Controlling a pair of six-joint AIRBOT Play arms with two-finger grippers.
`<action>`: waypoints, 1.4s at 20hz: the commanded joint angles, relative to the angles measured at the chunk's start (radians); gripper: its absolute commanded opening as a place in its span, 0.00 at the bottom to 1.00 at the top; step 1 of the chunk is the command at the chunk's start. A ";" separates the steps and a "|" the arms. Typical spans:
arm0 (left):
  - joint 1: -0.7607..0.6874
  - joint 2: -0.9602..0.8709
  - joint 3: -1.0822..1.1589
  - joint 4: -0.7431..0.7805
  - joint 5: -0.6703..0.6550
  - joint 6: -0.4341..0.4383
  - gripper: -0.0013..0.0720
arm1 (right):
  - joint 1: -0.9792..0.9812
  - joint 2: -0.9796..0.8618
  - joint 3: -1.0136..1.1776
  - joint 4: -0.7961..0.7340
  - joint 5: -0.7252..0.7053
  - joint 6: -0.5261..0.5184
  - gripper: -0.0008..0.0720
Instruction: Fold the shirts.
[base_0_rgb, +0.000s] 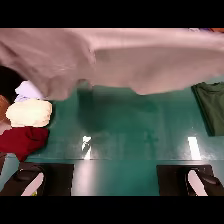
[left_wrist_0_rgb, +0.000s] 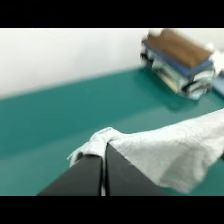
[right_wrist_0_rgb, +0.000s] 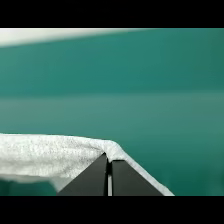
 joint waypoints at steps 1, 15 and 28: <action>0.001 0.018 0.263 0.004 -0.031 -0.003 0.05 | -0.094 0.055 0.187 -0.003 0.059 -0.003 0.03; 0.000 -0.256 -0.240 0.004 -0.165 -0.043 0.05 | -0.029 -0.491 0.449 -0.005 0.556 0.114 0.03; 0.001 -0.810 -0.312 0.007 0.357 0.012 0.05 | 0.213 -1.145 0.450 -0.203 0.133 0.143 0.03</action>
